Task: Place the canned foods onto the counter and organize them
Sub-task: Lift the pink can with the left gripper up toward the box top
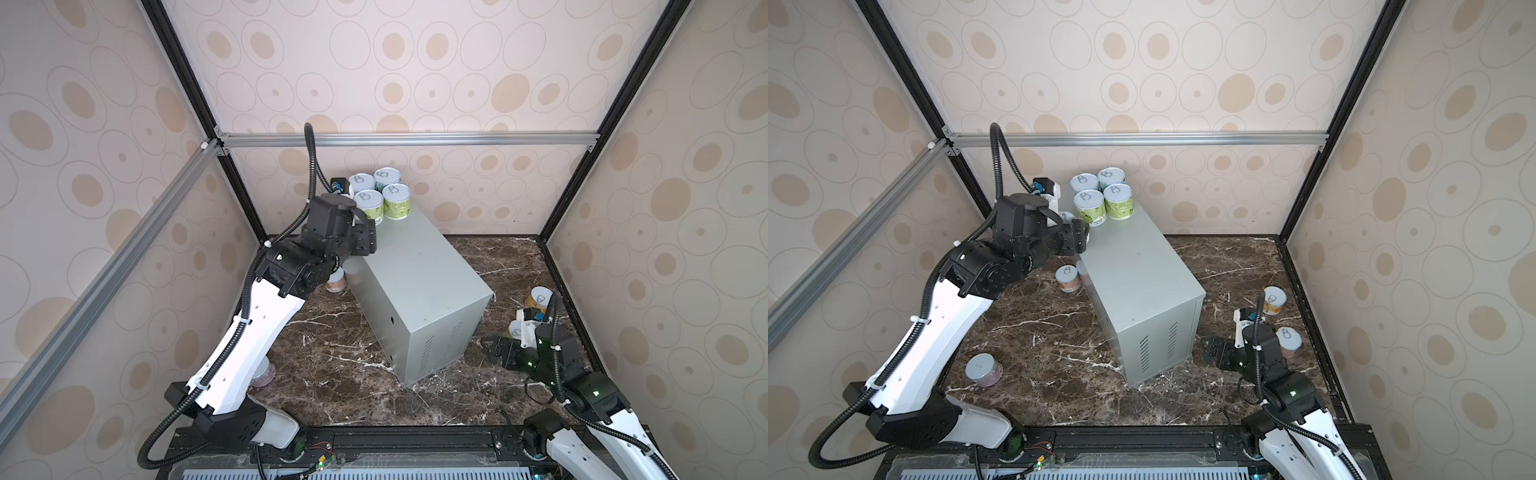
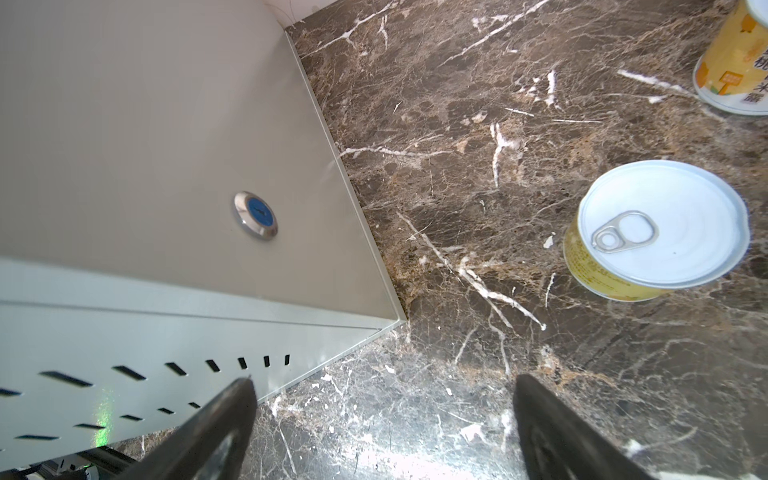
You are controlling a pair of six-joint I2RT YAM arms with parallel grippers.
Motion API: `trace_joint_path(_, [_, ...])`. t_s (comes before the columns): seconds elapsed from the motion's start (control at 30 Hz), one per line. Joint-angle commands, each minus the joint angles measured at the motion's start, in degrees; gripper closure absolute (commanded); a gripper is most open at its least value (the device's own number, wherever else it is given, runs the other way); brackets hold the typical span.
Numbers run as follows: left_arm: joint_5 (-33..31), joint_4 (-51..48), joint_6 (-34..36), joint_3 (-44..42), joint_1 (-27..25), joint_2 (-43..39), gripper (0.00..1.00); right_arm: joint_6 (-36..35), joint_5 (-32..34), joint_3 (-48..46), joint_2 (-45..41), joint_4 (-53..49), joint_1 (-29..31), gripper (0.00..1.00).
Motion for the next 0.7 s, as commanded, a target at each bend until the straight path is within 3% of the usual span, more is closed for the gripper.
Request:
trace_joint_path(0.0, [-3.66,-1.80,2.63,6.17,-2.00,1.85,0.44,0.28,-0.75,0.18,-0.45,-0.12,0.23,0.01])
trace_joint_path(0.67, [-6.06,-7.29,5.63,17.49,-4.47,13.02,0.42,0.01,-0.64,2.44,-1.11,-3.65,0.19,0.01])
